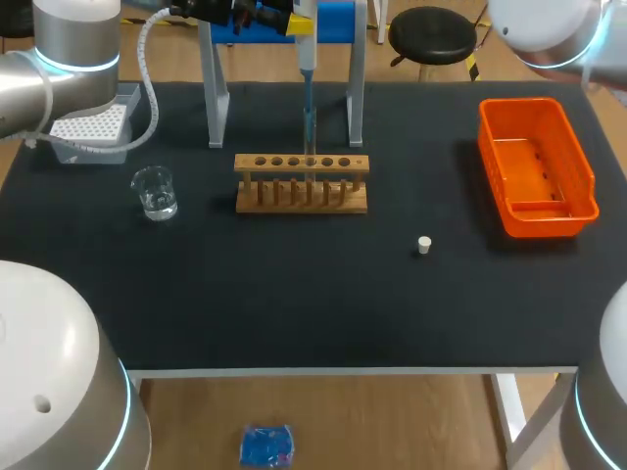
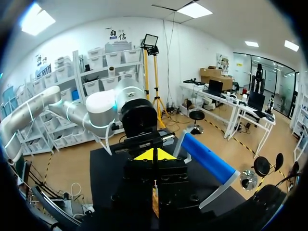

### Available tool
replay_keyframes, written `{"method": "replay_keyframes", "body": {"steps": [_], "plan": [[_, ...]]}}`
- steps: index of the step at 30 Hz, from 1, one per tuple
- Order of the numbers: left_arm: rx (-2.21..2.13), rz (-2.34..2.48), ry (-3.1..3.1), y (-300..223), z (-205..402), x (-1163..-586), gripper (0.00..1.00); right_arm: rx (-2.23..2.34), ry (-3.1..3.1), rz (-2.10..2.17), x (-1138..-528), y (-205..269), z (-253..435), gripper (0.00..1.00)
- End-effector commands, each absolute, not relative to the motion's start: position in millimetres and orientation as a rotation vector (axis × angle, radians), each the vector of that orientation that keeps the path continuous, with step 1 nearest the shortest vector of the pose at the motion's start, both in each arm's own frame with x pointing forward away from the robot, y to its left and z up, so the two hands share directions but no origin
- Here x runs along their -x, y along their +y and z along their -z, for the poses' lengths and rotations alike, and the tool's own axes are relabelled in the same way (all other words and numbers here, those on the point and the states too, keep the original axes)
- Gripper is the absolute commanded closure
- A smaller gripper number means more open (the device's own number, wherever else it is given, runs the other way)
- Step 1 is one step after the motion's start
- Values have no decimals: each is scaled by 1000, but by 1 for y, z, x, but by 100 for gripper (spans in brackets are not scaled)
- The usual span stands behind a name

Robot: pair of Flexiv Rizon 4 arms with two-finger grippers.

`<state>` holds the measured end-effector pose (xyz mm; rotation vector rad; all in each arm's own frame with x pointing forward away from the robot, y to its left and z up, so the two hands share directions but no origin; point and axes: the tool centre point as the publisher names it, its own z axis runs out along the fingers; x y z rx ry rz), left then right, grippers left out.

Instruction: Invert the test tube, pick up the pipette, mount the tip to pipette, aspirate from beaker and dispense into the tube, eject the tip, return the pipette, and cap with the stopper.

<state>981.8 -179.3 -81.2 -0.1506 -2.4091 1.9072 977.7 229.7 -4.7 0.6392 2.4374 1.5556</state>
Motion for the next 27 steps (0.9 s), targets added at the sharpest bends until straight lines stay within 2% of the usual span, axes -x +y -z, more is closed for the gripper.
{"method": "replay_keyframes", "body": {"steps": [1,27], "plan": [[146,-1908,-2413,-180,81,-980,100,-645,2443,-1547,-980,231,5,100],[146,-1908,-2413,-180,81,-980,100,-649,2457,-1539,-982,233,11,100]]}}
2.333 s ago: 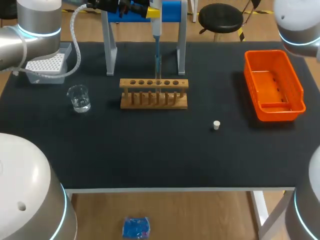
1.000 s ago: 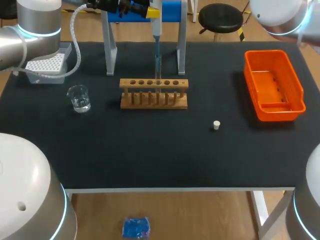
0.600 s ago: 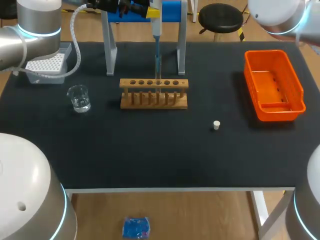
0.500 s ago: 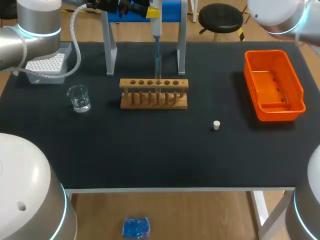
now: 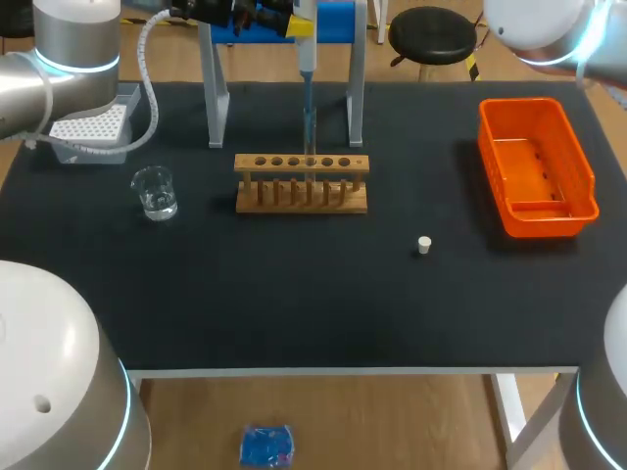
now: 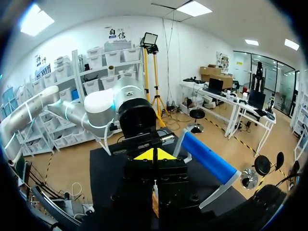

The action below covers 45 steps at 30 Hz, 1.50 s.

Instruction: Invert the test tube, pick up the pipette, mount the tip to pipette, aspirate from beaker and dispense into the tube, eject the tip, return the pipette, and cap with the stopper.

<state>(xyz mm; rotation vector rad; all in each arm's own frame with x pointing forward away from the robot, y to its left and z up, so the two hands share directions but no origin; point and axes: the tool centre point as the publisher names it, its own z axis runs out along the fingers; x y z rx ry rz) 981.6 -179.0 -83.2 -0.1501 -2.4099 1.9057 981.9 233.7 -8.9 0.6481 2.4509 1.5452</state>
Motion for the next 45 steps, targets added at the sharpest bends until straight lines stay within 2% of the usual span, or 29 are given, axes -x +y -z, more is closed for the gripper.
{"method": "replay_keyframes", "body": {"steps": [1,34,45], "plan": [[146,-1908,-2413,-180,81,-980,100,-649,2458,-1537,-982,233,11,100],[146,-1908,-2413,-180,81,-980,100,-654,2516,-1496,-980,235,35,100],[146,-1908,-2413,-180,81,-980,100,-623,2497,-1517,-973,235,17,100]]}}
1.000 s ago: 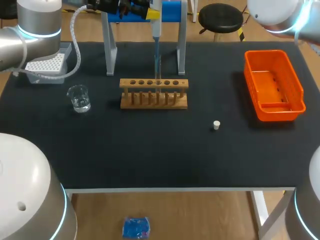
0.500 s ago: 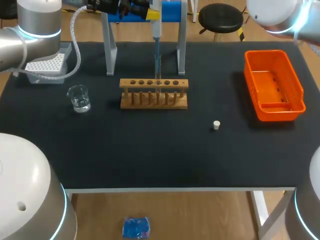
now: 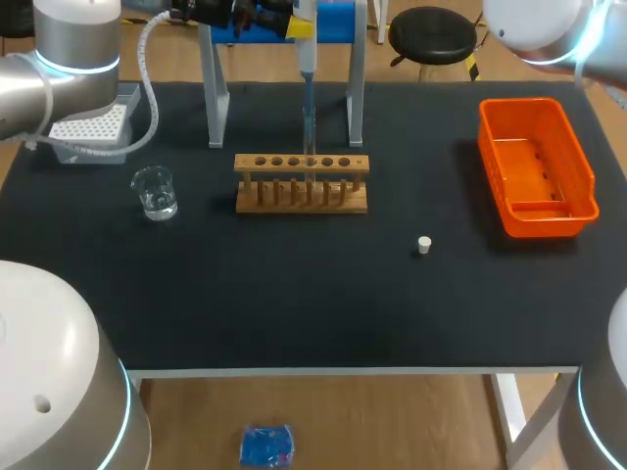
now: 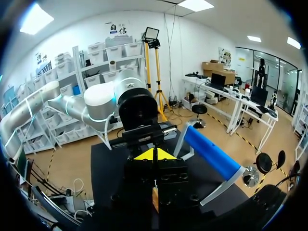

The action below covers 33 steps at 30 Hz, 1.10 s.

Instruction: Invert the test tube, pick up the pipette, mount the tip to pipette, aspirate from beaker and dispense into the tube, eject the tip, return the pipette, and cap with the stopper.

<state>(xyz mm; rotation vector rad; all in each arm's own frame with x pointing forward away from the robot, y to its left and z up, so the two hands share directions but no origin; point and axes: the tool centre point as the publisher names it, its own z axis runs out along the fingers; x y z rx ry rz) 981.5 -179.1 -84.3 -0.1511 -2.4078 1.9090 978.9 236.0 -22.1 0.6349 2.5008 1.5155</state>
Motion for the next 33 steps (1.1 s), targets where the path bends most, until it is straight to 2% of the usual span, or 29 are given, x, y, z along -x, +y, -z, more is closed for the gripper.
{"method": "replay_keyframes", "body": {"steps": [1,3,4,6,7,8,9,21,33], "plan": [[146,-1908,-2413,-180,81,-980,100,-620,2494,-1521,-973,235,14,100],[146,-1908,-2413,-180,81,-980,100,-613,2482,-1529,-971,234,8,100],[146,-1908,-2413,-180,81,-980,100,-610,2478,-1532,-970,234,5,84],[146,-1908,-2413,-180,81,-980,100,-601,2469,-1536,-968,232,0,63],[146,-1908,-2413,-180,81,-980,100,-599,2465,-1539,-967,231,-3,50],[146,-1908,-2413,-180,81,-980,100,-596,2459,-1543,-966,229,-6,13],[146,-1908,-2413,-180,81,-980,100,-593,2454,-1548,-965,227,-8,0],[146,-1908,-2413,-180,81,-980,100,-549,2413,-1605,-930,174,-13,0],[146,-1908,-2413,-180,81,-980,100,-464,2460,-1677,-877,126,45,0]]}}
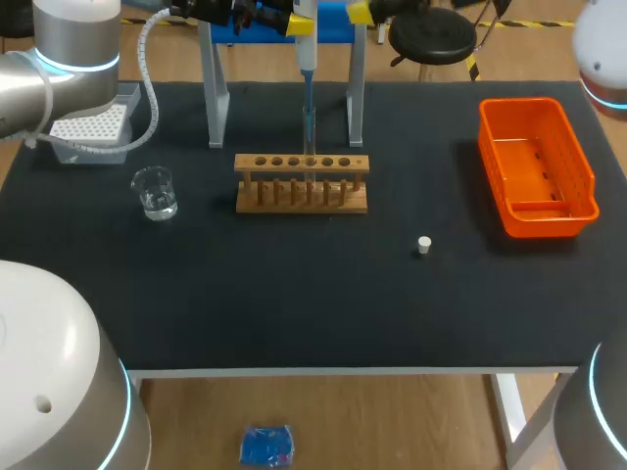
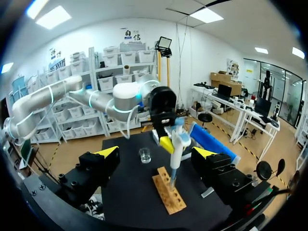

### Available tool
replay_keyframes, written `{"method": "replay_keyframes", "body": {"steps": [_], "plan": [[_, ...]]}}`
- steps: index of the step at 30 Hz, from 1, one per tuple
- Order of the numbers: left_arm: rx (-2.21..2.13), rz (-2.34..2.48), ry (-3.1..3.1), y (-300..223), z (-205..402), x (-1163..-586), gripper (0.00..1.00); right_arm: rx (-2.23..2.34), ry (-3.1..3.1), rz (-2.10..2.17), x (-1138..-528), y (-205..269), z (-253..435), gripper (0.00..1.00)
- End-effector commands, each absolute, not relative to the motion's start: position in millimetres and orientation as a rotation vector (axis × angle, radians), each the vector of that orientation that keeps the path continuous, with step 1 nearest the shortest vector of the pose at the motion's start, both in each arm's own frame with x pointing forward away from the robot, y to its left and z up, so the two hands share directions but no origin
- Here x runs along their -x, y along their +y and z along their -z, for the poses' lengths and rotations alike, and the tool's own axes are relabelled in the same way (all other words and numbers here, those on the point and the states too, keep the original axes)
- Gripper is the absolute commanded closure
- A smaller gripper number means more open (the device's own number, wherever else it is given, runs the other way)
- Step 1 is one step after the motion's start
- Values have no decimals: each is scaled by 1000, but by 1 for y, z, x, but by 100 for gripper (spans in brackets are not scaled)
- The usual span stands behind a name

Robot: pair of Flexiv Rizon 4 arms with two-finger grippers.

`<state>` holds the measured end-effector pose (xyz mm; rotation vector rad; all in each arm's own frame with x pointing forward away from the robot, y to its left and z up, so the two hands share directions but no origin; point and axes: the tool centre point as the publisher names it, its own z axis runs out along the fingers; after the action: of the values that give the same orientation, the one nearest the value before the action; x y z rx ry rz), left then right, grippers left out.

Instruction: Invert the test tube, pick up the pipette, mount the tip to pipette, aspirate from beaker and dispense into the tube, eject the tip, return the pipette, and cap with the stopper.

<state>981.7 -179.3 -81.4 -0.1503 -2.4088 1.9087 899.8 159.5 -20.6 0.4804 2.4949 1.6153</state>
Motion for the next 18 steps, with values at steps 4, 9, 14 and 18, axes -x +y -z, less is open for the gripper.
{"method": "replay_keyframes", "body": {"steps": [4,9,14,18], "plan": [[146,-1908,-2413,-180,81,-980,100,-457,2468,-1687,-870,119,79,0],[146,-1908,-2413,-180,81,-980,100,-407,2469,-1705,-864,117,114,0],[146,-1908,-2413,-180,81,-980,100,-370,2459,-1722,-863,118,144,0],[146,-1908,-2413,-180,81,-980,100,-372,2477,-1720,-865,121,168,0]]}}
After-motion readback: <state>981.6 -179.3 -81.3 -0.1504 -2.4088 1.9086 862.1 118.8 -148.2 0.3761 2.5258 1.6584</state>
